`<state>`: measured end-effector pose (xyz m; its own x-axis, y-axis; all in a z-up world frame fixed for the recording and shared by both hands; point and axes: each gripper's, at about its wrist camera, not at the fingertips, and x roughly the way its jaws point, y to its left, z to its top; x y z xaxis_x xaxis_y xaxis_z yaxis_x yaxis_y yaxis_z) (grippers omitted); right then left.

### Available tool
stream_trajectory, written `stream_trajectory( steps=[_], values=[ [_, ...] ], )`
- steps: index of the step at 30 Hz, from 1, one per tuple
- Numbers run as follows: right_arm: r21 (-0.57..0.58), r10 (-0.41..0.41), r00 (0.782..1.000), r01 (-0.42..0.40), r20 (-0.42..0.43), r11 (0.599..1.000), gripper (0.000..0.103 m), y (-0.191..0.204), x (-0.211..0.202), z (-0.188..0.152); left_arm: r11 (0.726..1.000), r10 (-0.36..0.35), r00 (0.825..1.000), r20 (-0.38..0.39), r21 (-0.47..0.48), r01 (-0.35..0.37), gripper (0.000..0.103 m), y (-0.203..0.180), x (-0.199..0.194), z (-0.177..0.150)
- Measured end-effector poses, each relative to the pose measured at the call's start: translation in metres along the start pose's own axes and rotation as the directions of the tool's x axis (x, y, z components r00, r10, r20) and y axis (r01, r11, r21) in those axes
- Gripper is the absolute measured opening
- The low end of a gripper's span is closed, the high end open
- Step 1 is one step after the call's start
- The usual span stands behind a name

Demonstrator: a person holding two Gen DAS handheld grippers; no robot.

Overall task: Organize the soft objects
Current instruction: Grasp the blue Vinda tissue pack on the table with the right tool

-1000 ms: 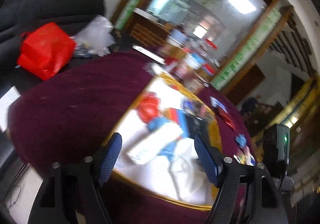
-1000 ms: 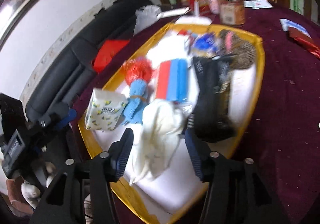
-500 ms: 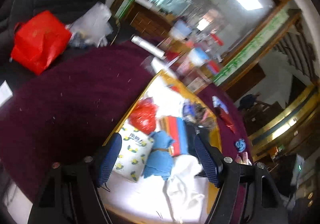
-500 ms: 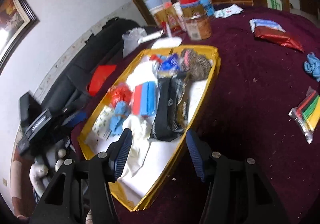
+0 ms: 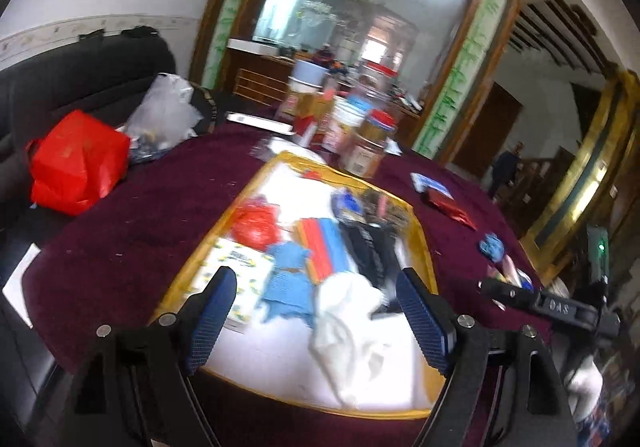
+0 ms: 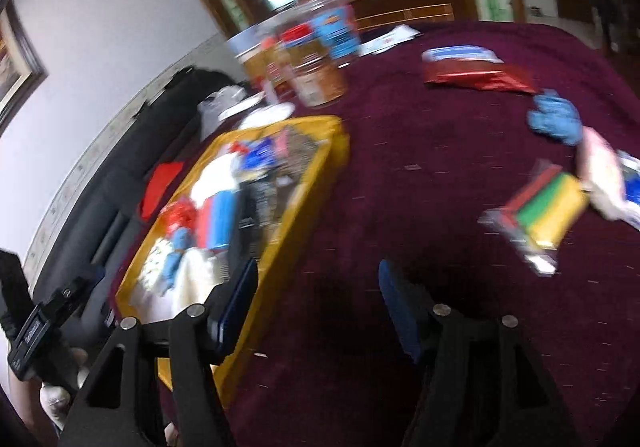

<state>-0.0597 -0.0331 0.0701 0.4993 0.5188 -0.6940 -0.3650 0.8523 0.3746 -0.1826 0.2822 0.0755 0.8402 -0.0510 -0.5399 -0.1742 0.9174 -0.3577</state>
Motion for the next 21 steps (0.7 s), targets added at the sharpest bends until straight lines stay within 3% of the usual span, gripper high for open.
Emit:
stream_trajectory(
  steps=[5, 12, 18, 21],
  values=[
    [0.158, -0.108, 0.992, 0.097, 0.067, 0.983, 0.066, -0.080, -0.044, -0.001, 0.997, -0.061, 0.998, -0.026, 0.042, 0.062, 0.090, -0.022, 0.000, -0.006],
    [0.378, -0.271, 0.955, 0.210, 0.117, 0.902, 0.066, -0.188, -0.107, -0.006, 0.986, -0.128, 0.986, -0.108, 0.095, 0.138, 0.090, -0.065, 0.013, -0.019],
    [0.435, -0.322, 0.942, 0.253, 0.090, 0.864, 0.067, -0.229, -0.115, -0.004, 0.962, -0.189, 0.965, -0.184, 0.161, 0.219, 0.090, -0.112, 0.020, -0.036],
    [0.442, -0.322, 0.944, 0.260, 0.070, 0.859, 0.067, -0.237, -0.100, 0.002, 0.942, -0.217, 0.944, -0.249, 0.199, 0.270, 0.090, -0.138, 0.027, -0.051]
  ],
)
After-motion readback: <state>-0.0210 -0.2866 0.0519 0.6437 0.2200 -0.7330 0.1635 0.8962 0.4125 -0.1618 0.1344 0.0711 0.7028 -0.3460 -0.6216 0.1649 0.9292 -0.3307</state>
